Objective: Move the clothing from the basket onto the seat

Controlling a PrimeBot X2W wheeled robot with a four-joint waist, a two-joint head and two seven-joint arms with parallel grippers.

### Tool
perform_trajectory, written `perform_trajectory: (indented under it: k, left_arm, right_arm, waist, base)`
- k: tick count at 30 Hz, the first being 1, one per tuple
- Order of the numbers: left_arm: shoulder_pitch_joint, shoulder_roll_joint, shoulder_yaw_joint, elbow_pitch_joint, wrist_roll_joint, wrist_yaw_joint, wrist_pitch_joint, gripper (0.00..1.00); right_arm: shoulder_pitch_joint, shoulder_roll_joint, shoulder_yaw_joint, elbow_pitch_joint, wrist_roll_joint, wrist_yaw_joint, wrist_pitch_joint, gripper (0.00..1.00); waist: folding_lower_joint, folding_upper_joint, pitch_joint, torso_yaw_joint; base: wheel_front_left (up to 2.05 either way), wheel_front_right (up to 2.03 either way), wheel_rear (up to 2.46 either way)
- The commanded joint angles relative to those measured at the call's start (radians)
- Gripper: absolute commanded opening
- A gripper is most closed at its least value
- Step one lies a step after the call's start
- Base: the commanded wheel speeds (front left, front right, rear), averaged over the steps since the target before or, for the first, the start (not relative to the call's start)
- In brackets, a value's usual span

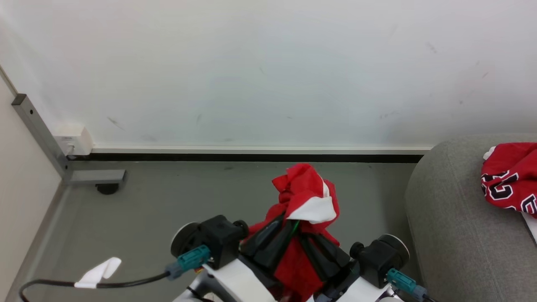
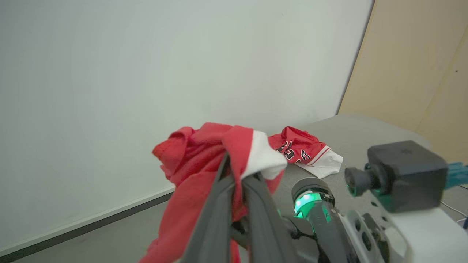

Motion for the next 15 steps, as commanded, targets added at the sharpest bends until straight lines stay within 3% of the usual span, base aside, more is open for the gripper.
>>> perform_trajectory:
  k: [1,2,3,5,15]
  left_arm:
    - [0.014,0.015,0.011,0.008,0.007,0.012,-0.011,0.07]
    - [0.018,0.018,0.016,0.013,0.009,0.015,-0.016,0.44]
    - [0.018,0.018,0.016,0.013,0.009,0.015,-0.016,0.44]
    - [0.027,0.021,0.020,0.021,0.004,0.017,-0.026,1.00]
    - [0.076,0.039,0.024,0.098,0.003,0.010,-0.111,1.00]
  right_arm:
    - [0.000,-0.003,-0.001,-0.008,0.003,-0.002,0.000,0.00]
    - [0.001,-0.003,-0.003,-0.014,0.005,-0.002,0.000,0.00]
    - [0.001,-0.003,-0.003,-0.014,0.005,-0.002,0.000,0.00]
    - [0.006,-0.003,-0.011,-0.019,0.008,-0.002,0.000,0.00]
    - [-0.006,-0.003,-0.136,-0.022,-0.052,-0.002,0.000,0.00]
  waist:
    - [0.0000,-0.0001,0.002,-0.008]
    - [0.0000,-0.0001,0.003,-0.012]
    - [0.0000,-0.0001,0.003,-0.012]
    - [0.0000,-0.0001,0.005,-0.018]
    - [0.0000,-0.0001,0.013,-0.043]
  base:
    - [0.00,0.00,0.00]
    - [0.00,0.00,0.00]
    - [0.00,0.00,0.00]
    - [0.00,0.00,0.00]
    - [0.00,0.00,0.00]
